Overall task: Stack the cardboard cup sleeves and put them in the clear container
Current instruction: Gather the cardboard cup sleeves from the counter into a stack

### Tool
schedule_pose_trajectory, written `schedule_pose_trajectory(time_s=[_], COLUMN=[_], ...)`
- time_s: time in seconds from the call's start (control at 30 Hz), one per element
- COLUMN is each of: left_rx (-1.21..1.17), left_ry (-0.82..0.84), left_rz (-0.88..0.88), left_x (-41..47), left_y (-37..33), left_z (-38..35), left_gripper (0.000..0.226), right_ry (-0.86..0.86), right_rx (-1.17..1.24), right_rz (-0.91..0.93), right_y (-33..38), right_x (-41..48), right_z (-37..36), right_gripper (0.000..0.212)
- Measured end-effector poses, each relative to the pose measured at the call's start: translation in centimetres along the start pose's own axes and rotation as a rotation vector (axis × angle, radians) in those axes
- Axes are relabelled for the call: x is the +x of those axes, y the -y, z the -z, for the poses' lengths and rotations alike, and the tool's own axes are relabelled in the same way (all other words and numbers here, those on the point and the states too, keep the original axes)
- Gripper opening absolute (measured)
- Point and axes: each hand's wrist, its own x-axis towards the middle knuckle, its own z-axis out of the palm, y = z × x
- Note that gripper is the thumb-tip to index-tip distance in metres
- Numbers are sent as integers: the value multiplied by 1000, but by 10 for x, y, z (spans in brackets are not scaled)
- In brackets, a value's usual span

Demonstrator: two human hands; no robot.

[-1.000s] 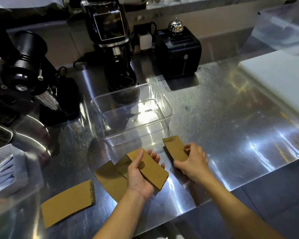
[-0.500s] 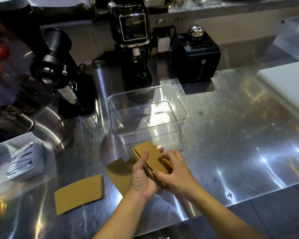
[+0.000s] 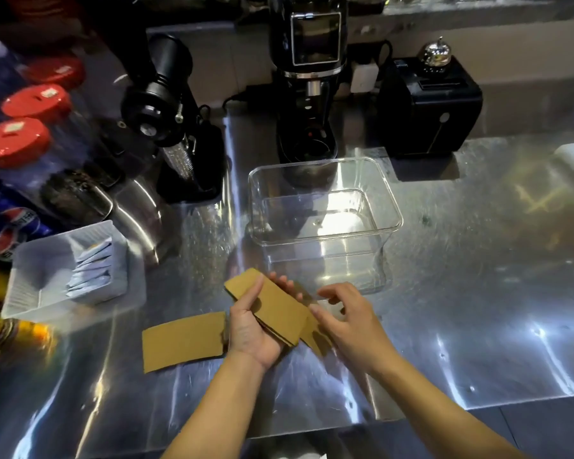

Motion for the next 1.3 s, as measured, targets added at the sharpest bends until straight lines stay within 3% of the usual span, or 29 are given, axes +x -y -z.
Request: schedule_pose_trajectory(time_s=[0.27,0.43,0.53,0.7,0.83,0.93,1.03,1.3], left_rx=[-28,-47,-48,-32,-22,-14,5,30], left_ry=[-101,-111,-103,-100,-95,-63,13,21], left_rz=[-111,-77,-55,-21,15,33,82,70], left_x=[-13,-18,-19,-19,-20,-20,-21,-25], left_y=[-30,-23,-19,-13,-6,-1,4,9], left_z=[23,25,23,20,17,17,12,7], left_gripper=[35,33,32,33,34,38,41,74], right_ry=[221,120,90,35,2,17,63,176], right_rx=[-513,-661,-677,-521,-201,79,201,66], right_rz=[55,182,167,-127,-262,-250,-189,-27], right_y=[-22,-25,-26,-23,-22,-11,7,31], right_x=[-5,-11,-11,2,3,-1,-6,-12], right_z=[-22,-26,-25,-21,-12,-6,-8,-28], right_gripper=[69,49,42,44,37,35,34,37])
